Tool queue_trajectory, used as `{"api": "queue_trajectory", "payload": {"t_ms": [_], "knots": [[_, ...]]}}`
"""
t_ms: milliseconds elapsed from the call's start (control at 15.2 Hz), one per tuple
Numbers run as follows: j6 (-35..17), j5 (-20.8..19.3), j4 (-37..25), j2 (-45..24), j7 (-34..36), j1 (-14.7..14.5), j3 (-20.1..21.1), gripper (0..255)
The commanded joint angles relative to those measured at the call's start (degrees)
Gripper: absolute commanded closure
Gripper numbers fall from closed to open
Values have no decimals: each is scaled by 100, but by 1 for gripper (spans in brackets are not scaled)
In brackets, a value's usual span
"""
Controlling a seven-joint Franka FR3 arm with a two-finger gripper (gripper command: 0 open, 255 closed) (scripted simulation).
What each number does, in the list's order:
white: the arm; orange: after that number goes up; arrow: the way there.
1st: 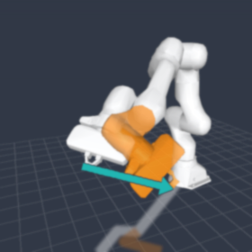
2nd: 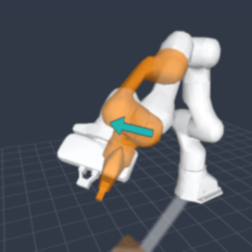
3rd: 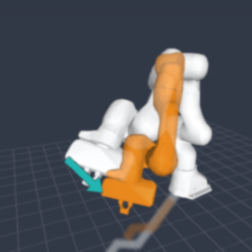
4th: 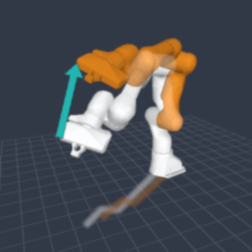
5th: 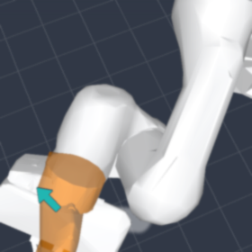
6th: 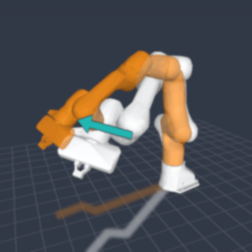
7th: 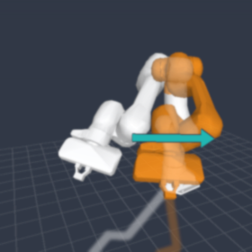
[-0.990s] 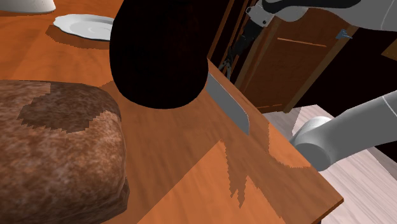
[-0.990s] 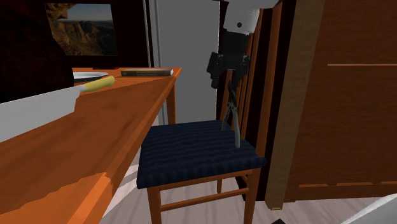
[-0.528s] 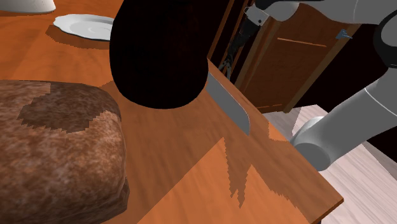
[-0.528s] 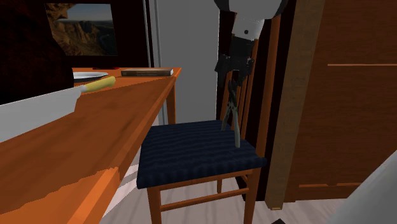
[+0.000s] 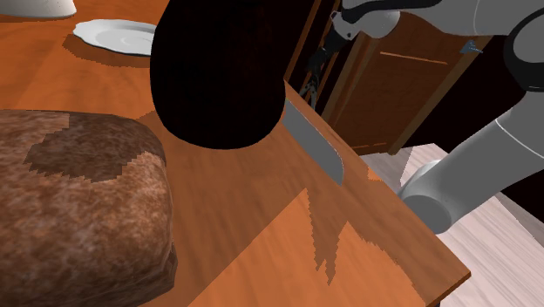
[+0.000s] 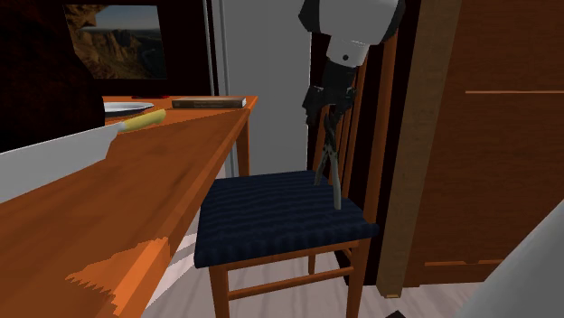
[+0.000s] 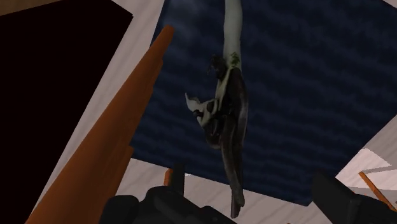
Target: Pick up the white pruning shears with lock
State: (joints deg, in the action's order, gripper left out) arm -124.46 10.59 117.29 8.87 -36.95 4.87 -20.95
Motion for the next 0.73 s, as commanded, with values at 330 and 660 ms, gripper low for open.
{"api": "queue_trajectory", "payload": {"t_ms": [330,660], "knots": [[259,-76,363,48,129,135,-111,255],[378,12,101,-128,29,184,-131,255]]}}
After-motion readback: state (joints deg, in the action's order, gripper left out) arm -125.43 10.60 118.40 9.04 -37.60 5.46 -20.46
